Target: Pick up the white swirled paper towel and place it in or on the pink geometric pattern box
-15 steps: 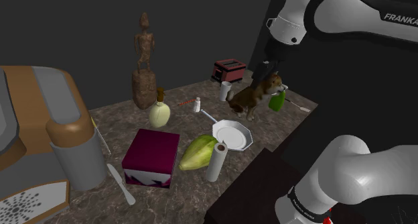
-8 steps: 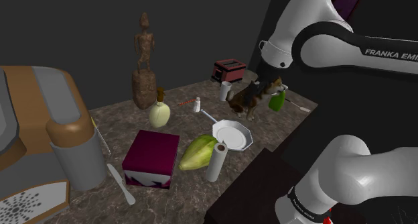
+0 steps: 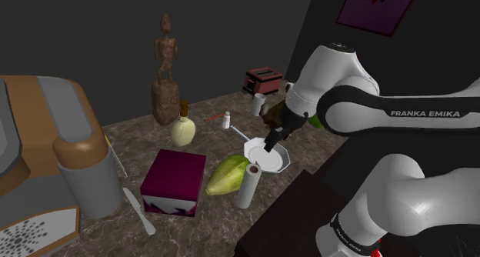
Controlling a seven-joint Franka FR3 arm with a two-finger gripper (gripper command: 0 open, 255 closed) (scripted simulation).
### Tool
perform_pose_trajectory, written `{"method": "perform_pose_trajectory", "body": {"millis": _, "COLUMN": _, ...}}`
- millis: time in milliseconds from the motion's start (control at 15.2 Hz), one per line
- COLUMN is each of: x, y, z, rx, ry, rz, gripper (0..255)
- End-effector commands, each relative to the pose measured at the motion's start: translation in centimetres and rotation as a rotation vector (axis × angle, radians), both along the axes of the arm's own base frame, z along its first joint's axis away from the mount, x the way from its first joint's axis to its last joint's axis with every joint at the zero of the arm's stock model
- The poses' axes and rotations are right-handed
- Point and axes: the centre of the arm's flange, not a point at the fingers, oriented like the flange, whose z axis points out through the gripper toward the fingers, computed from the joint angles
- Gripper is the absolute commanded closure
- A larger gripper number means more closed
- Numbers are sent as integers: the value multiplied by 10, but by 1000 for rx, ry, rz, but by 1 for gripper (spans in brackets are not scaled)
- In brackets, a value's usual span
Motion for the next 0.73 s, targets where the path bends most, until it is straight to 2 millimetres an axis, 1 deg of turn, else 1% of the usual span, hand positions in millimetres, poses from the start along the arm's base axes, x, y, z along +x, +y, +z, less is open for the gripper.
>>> {"method": "perform_pose_trajectory", "body": {"millis": 0, "x": -2, "y": 6, "z": -26, "rx": 9, "ry": -9, "rz": -13, "gripper": 0}}
{"method": "perform_pose_trajectory", "body": {"millis": 396, "x": -5, "y": 30, "z": -101, "rx": 32, "ry": -27, "rz": -47, "gripper": 0}}
{"method": "perform_pose_trajectory", "body": {"millis": 660, "x": -2, "y": 32, "z": -122, "rx": 34, "ry": -28, "rz": -50, "gripper": 0}}
